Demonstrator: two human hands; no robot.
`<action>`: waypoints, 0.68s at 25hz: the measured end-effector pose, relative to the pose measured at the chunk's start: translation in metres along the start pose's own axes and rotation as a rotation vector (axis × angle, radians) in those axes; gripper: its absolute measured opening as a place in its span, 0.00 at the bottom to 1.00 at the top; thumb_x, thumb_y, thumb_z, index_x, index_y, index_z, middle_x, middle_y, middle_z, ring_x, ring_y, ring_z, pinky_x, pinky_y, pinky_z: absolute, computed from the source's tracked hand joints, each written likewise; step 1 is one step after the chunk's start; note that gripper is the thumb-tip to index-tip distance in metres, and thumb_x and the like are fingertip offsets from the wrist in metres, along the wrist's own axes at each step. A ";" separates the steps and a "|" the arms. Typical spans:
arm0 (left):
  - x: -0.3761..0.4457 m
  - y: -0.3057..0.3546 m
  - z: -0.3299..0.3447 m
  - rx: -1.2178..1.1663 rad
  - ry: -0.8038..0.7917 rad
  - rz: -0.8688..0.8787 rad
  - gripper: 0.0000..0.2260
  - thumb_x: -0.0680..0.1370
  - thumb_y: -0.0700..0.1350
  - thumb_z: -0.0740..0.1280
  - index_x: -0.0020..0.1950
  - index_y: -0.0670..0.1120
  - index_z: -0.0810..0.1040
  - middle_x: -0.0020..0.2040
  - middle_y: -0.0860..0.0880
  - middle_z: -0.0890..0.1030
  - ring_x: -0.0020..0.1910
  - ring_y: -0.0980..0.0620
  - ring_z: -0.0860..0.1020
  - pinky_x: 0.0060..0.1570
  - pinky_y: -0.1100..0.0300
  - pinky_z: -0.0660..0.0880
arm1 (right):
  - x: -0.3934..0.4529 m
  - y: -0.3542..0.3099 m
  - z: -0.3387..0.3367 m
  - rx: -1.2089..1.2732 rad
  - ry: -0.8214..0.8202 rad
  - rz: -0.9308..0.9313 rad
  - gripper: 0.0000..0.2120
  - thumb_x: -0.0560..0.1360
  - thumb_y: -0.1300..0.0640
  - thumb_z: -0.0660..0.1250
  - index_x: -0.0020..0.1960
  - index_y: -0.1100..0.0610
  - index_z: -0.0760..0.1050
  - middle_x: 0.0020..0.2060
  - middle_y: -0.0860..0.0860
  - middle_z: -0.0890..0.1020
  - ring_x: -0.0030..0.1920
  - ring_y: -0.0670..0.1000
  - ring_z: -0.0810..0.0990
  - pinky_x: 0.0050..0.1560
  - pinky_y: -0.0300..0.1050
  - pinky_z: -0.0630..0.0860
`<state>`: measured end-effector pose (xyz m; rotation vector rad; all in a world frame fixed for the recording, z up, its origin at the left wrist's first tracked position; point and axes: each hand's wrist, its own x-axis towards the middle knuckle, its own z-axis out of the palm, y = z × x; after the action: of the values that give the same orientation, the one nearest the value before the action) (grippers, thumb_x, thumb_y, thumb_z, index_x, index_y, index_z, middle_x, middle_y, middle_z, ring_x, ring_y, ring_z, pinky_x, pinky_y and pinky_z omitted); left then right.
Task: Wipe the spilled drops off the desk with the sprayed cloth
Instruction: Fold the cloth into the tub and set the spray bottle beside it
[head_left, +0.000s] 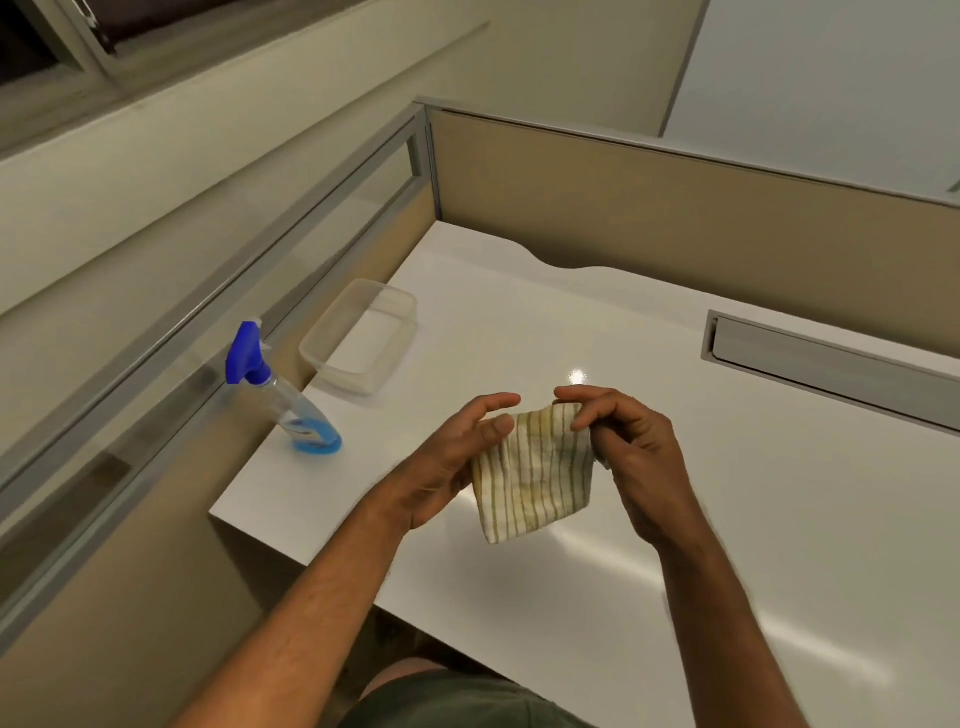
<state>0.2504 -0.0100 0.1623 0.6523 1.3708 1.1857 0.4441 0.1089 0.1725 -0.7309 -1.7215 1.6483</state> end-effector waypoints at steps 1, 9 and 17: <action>0.001 -0.003 -0.010 -0.018 -0.018 0.001 0.30 0.70 0.65 0.72 0.72 0.62 0.74 0.69 0.51 0.80 0.69 0.49 0.78 0.69 0.52 0.77 | 0.005 0.002 0.010 0.033 0.032 0.021 0.25 0.82 0.74 0.57 0.46 0.48 0.83 0.59 0.47 0.87 0.62 0.48 0.84 0.50 0.37 0.82; 0.021 -0.018 -0.083 -0.050 0.135 0.155 0.15 0.72 0.57 0.77 0.58 0.64 0.83 0.59 0.55 0.87 0.59 0.54 0.85 0.51 0.65 0.82 | 0.049 0.034 0.071 0.131 0.192 0.217 0.15 0.85 0.65 0.60 0.64 0.52 0.79 0.60 0.50 0.86 0.57 0.51 0.85 0.49 0.52 0.77; 0.048 -0.020 -0.149 -0.053 0.410 0.096 0.10 0.80 0.47 0.74 0.61 0.54 0.82 0.57 0.51 0.88 0.57 0.52 0.86 0.52 0.58 0.84 | 0.093 0.066 0.133 -0.058 0.000 0.380 0.23 0.81 0.53 0.70 0.73 0.39 0.70 0.65 0.43 0.82 0.63 0.46 0.84 0.60 0.47 0.84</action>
<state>0.1051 -0.0142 0.1011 0.4543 1.6545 1.4849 0.2798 0.0984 0.1119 -1.1422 -1.7116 1.8490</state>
